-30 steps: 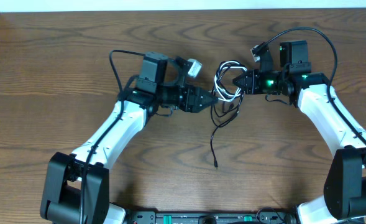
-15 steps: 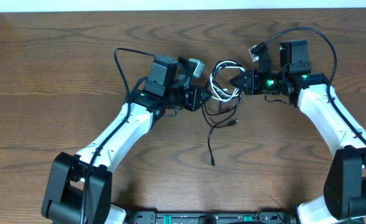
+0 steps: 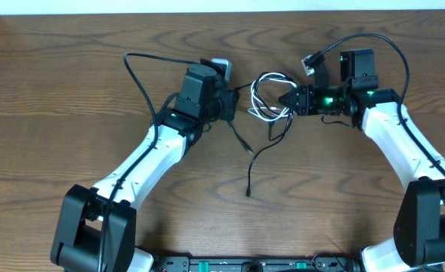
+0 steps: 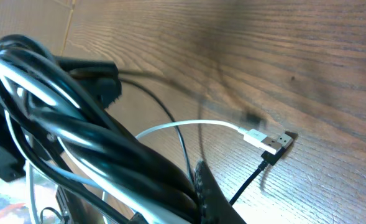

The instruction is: Untangle cables

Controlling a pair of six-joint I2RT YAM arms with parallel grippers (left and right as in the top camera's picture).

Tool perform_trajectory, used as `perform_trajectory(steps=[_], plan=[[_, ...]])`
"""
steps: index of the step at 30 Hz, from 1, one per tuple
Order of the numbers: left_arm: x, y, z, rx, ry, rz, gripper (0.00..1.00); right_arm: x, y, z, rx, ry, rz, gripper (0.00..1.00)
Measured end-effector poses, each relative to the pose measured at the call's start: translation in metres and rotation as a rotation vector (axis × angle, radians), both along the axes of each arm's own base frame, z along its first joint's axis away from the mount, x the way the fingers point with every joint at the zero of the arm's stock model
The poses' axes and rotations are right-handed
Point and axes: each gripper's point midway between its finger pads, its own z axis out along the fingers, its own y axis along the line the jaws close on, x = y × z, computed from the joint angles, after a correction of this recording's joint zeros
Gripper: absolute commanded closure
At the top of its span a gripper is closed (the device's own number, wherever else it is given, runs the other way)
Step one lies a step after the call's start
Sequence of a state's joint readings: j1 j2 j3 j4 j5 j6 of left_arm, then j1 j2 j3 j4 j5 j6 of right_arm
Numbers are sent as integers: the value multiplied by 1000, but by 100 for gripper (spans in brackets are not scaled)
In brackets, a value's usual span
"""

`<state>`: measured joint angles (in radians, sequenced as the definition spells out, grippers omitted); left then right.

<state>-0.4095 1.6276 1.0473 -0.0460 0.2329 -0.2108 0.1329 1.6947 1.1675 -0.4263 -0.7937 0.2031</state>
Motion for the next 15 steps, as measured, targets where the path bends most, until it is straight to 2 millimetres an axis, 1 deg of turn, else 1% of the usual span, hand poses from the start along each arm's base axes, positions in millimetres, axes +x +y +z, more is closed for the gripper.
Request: perform_trajectory(steps=[1,3,10,12,15], plan=[[4,1,3,1,-22,15,55,0,0,0,0,0,0,99],[10,2,8,-6,-47,37,54,0,0,0,1,2,-1,99],[14,3,13,-31,-57,68,51,0,0,0,0,4,-1,99],[16,3,15,-38,-63,71,47,0,0,0,1,4,-1,99],[19,4,17,-49,-72,81,46,-1,0,0,1,5,-1,99]])
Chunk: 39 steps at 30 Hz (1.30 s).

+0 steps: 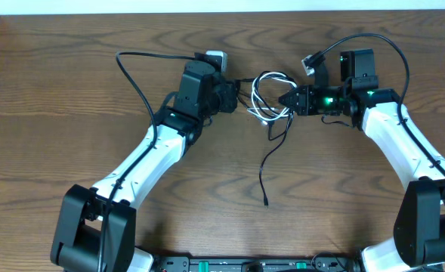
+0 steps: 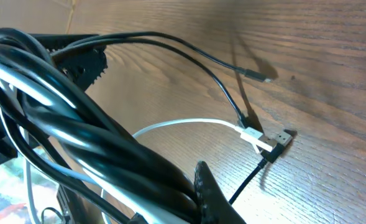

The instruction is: Untangle cables

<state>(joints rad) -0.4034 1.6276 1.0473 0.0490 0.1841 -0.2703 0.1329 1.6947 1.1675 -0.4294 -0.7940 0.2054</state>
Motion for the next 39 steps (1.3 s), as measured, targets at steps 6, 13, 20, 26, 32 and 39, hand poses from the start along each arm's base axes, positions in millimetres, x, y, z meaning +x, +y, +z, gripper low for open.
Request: perform_trajectory(steps=[6,13,20,26,32,39], plan=[[1,13,10,-39,12,24,46,-1,0,-1,-1,4,0,99],[-37,4,36,-169,106,-72,47,-2,0,-1,1,9,2,99],[-63,-16,30,-244,230,-161,58,-2,0,-1,1,8,2,99],[-78,-37,31,-252,244,-232,58,-2,0,-1,1,9,2,99],[-87,-53,27,-223,248,-224,58,-2,0,-1,1,11,2,99],[-94,-66,23,-180,239,-195,62,-2,0,-1,0,12,2,99]])
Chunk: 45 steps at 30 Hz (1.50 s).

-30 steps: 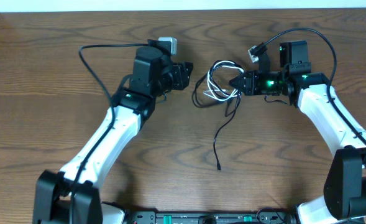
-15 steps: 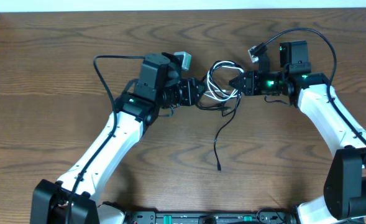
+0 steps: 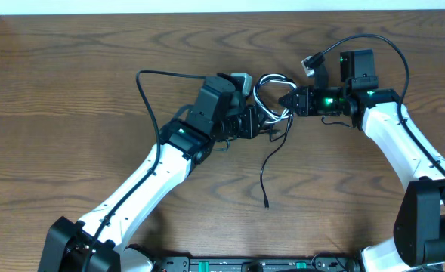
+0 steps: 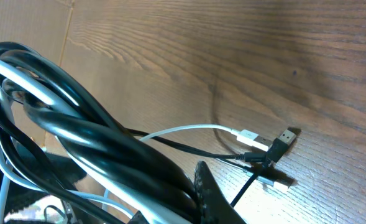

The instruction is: Untangle cables

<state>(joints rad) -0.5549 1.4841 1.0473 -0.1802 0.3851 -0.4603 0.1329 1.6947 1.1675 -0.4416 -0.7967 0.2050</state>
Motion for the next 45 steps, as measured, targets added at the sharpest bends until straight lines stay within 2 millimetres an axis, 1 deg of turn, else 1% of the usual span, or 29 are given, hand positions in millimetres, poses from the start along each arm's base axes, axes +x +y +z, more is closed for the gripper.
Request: perform_trajectory(steps=[1,2,6,9,11,14,16,19,21,26,28,31,34,35,36,38,39,40,42,44,45], plan=[[-3,-1,-2,7,6,-3,66,0,0,0,0,0,0,99],[-5,-1,-4,15,20,-1,67,0,0,0,0,1,0,99],[-21,11,-25,87,119,12,67,-1,0,0,0,3,0,99],[-30,21,-37,134,180,27,60,-1,0,0,0,4,1,99],[-31,22,-39,136,196,44,57,-1,0,0,0,4,0,99],[-24,18,-32,103,172,64,51,-1,0,0,-1,4,0,99],[-10,9,-15,43,96,71,50,-1,0,-1,-1,5,0,99],[1,2,3,-18,34,82,50,-1,0,-1,-2,4,-1,99],[3,1,6,-31,31,89,51,-1,0,-1,-2,5,-1,99],[0,-1,5,-37,44,89,60,-1,0,-1,-3,5,-2,99],[-9,-10,4,-33,51,60,60,-1,0,-1,-3,5,-2,99],[-24,-16,-3,-9,88,29,60,-1,0,-1,-3,5,-2,99],[-34,-9,0,7,106,29,60,-1,0,-1,-3,5,-2,99],[-37,-4,7,9,95,38,56,-1,0,-1,-3,5,-2,99],[-38,0,19,0,67,51,55,-1,0,-1,-3,5,-2,99],[-36,8,41,-17,0,90,53,-1,0,-1,-4,5,-2,99],[-33,14,49,-15,-33,117,53,-1,0,-1,-3,5,-2,99],[-31,18,52,-8,-52,140,53,-1,0,-1,-3,5,-2,99],[-24,24,48,20,-65,180,53,-1,0,-1,-3,5,-2,99],[-19,26,37,51,-50,204,53,-1,0,-1,-3,5,-2,99],[-13,25,23,78,-29,219,53,-1,0,-1,-3,5,-2,99]])
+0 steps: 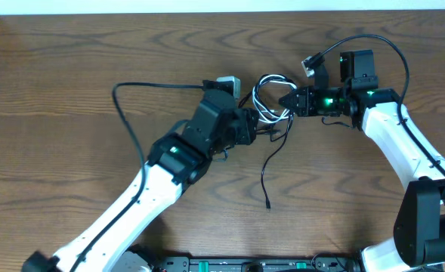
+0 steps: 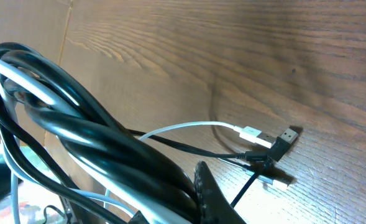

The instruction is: Untangle cables

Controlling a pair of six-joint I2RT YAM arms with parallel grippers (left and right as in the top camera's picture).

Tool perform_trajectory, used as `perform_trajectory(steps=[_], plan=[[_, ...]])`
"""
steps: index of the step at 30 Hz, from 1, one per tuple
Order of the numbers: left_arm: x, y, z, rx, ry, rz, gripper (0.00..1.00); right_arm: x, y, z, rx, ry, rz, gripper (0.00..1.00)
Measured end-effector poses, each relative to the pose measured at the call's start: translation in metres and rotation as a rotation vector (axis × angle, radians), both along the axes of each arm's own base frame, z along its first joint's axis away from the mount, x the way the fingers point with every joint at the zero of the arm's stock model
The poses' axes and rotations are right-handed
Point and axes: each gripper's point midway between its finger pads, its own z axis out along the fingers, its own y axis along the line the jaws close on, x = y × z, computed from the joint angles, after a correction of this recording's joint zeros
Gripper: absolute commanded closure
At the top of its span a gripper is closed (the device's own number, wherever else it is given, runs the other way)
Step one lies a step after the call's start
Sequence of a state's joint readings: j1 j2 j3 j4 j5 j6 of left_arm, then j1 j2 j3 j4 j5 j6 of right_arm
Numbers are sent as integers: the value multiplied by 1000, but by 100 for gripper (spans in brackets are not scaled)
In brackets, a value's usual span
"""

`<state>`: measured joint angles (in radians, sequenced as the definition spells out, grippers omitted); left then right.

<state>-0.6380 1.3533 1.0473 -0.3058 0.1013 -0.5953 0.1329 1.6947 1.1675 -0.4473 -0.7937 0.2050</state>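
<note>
A coil of black and white cables (image 1: 270,100) lies at the table's middle back. My right gripper (image 1: 288,100) is shut on the coil's right side. In the right wrist view the thick black and white strands (image 2: 89,134) run across one dark finger (image 2: 212,198). Beyond them on the wood lie a white plug (image 2: 252,134) and a black USB plug (image 2: 286,137). A thin black tail (image 1: 266,170) trails from the coil toward the front. My left gripper (image 1: 251,127) sits at the coil's lower left edge, and its jaws are hidden under the wrist.
The wooden table (image 1: 71,151) stretches around both arms. A black lead (image 1: 120,102) loops off the left arm to the left. Another lead (image 1: 392,45) arcs over the right arm. The table's back edge (image 1: 222,10) runs behind the coil.
The left arm has swung its elbow lower and its wrist sits a little further left at the coil's edge. The white plug shifted slightly. The right gripper still holds the coil.
The left gripper stood left of the coil with the thin black tail bent toward it, while the right gripper held the coil. Then the tail hung straight toward the front. Later the left gripper was against the coil's lower left, where it still is.
</note>
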Motion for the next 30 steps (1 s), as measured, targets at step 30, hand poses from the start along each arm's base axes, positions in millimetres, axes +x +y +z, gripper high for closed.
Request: perform_trajectory(steps=[30], plan=[[11,4,19,-37,-65,66,57,0,0,0,-4,0,-2,99]])
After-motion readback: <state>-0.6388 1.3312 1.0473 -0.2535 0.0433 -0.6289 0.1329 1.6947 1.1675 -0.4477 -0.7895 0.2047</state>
